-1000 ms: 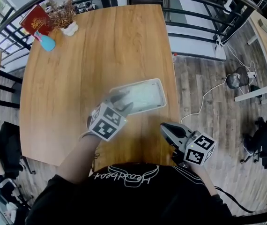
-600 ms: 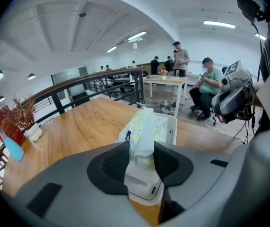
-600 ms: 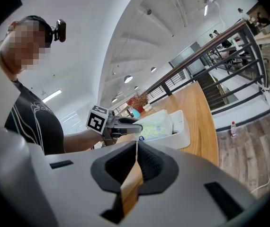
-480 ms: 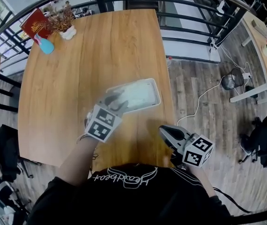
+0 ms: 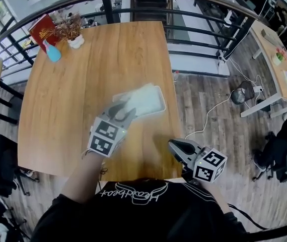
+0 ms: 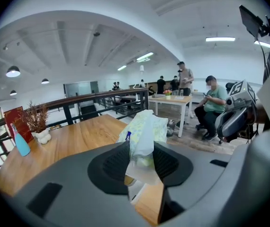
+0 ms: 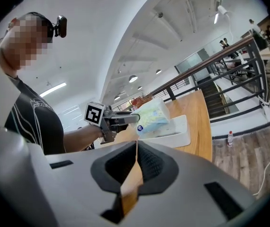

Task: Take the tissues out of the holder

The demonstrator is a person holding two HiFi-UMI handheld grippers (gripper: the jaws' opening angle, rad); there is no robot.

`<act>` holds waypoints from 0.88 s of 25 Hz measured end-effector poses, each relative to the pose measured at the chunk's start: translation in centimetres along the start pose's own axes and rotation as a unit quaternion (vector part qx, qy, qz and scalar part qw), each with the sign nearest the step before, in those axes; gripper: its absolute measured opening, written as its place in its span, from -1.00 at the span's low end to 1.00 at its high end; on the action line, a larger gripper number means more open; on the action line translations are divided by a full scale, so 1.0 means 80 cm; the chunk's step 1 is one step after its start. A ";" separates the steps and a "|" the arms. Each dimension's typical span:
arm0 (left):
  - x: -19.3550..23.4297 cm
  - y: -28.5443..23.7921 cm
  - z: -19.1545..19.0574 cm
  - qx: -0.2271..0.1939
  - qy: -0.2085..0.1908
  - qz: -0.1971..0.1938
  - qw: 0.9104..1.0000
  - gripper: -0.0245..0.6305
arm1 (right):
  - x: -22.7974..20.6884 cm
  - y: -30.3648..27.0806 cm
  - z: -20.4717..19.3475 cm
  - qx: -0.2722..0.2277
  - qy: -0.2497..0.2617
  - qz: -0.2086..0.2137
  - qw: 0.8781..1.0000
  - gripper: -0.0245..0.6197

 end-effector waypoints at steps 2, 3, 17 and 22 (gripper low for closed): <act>-0.015 0.021 0.009 -0.017 0.011 -0.001 1.000 -0.48 | 0.013 0.009 -0.001 0.000 0.009 0.004 1.000 -0.86; -0.023 0.033 0.013 -0.025 0.015 0.000 1.000 -0.48 | 0.020 0.013 -0.002 0.000 0.013 0.005 1.000 -0.86; -0.101 0.175 0.033 -0.112 0.081 -0.012 0.990 -0.50 | 0.088 0.042 -0.003 -0.024 0.041 0.013 0.999 -0.86; -0.111 0.194 0.028 -0.120 0.091 -0.028 0.988 -0.50 | 0.094 0.048 -0.003 -0.041 0.038 0.001 0.998 -0.86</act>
Point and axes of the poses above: the fingertips, and each gripper's own axes: y backward along the fingers, x to its left, z out of its top, the point moved 3 cm from there along y, backward along the fingers, and after that the axes turned 2 degrees about z, right-handed, at the moved point
